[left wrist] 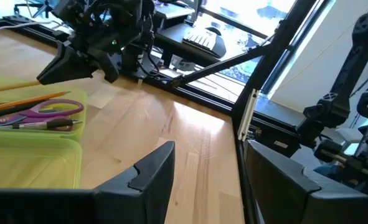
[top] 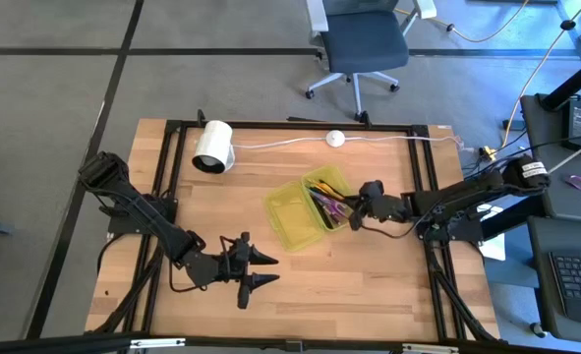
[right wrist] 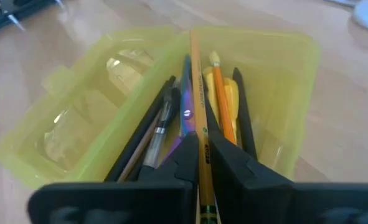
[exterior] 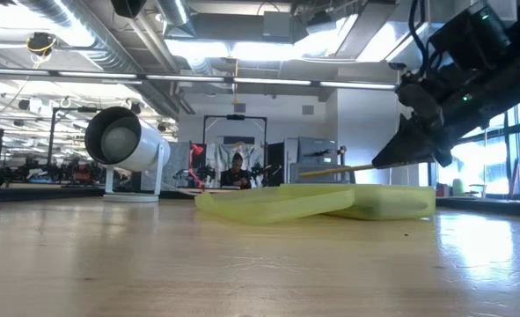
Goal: Pick & place school supplies into a supply box
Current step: Put the orange pencil into the yellow supply box
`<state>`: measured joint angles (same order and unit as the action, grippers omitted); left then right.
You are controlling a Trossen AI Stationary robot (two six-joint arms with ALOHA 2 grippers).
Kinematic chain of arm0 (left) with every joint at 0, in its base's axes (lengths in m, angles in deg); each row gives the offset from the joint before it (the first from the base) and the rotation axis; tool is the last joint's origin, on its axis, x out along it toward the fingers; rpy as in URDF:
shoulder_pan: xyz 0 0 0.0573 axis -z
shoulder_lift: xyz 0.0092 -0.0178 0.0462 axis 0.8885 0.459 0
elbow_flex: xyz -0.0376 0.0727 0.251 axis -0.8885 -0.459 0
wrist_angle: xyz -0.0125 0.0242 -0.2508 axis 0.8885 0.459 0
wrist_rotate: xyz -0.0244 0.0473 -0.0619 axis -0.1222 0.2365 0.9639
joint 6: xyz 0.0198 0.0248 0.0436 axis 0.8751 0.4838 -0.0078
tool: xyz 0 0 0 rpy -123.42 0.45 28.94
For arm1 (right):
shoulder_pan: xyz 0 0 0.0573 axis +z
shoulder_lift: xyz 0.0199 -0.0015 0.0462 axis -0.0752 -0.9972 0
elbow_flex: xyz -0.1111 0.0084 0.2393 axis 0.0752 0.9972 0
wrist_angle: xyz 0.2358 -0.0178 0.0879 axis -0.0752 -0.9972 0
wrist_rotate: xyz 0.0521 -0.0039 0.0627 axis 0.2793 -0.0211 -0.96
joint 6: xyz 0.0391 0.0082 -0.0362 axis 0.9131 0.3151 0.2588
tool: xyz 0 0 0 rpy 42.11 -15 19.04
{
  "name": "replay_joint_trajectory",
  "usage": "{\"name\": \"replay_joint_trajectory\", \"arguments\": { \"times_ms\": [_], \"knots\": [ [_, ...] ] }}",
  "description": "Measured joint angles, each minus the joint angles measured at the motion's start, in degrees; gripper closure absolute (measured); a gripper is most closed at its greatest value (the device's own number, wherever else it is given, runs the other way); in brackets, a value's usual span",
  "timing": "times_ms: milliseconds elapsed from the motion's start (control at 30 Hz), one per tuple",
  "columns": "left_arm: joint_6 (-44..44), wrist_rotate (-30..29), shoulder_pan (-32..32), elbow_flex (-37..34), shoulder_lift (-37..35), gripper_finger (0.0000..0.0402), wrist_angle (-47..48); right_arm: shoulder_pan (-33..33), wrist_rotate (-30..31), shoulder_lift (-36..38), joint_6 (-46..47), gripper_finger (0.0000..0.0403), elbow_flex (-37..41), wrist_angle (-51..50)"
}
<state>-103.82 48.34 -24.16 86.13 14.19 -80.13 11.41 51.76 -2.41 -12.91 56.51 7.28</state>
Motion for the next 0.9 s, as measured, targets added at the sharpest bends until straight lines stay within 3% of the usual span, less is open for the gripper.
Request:
{"name": "replay_joint_trajectory", "arguments": {
  "times_ms": [633, 900],
  "knots": [
    [1.1, -1.1, 0.0, 0.0, 0.0, 0.0216, 0.0, -3.0, -5.0, -6.2, -0.2, 0.037, 0.0, 0.8],
    [1.1, -1.0, 0.0, 0.0, 0.0, 0.0216, 0.0, -3.0, -7.5, -6.1, 0.2, 0.0352, 0.0, 3.2]
  ]
}}
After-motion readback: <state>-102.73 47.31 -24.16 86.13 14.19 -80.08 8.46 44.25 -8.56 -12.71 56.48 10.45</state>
